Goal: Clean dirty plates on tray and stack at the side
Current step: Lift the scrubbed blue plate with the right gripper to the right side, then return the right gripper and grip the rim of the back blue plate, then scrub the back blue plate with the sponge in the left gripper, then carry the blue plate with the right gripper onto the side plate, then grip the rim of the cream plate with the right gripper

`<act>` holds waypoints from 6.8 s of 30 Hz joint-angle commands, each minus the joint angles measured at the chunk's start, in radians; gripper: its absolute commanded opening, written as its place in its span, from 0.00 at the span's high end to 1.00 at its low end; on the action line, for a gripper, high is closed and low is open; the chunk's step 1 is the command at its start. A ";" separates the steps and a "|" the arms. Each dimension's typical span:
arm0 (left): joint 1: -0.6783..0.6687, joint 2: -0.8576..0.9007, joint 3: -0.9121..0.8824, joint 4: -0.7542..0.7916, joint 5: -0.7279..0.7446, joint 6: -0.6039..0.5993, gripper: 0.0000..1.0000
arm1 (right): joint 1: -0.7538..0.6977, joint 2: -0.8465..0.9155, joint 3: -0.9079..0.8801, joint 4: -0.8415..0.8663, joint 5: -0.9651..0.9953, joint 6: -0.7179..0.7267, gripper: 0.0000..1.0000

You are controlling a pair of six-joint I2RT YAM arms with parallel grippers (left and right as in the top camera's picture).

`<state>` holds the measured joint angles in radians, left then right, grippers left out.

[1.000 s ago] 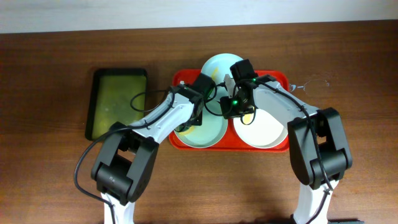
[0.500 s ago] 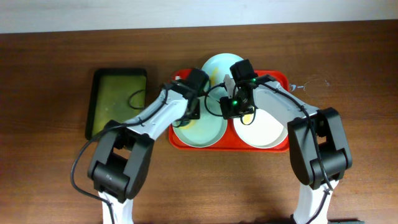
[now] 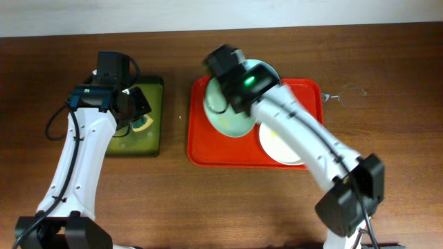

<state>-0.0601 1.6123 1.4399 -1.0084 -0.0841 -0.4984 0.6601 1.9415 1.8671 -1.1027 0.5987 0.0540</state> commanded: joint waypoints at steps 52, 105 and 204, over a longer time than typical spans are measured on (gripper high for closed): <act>0.004 -0.002 -0.101 0.102 0.011 -0.009 1.00 | -0.586 0.201 -0.396 0.704 -0.817 0.005 0.45; -0.364 0.257 -0.139 0.558 -0.164 -0.053 1.00 | -0.398 0.242 -0.398 0.470 -0.849 0.060 0.94; 0.119 0.211 -0.129 0.209 0.037 0.014 1.00 | -1.048 -0.081 -0.394 0.275 -1.217 -0.129 0.34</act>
<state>0.0586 1.8557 1.3182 -0.8005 -0.0551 -0.4896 -0.4980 1.8530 1.4857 -0.7219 -0.6128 0.0433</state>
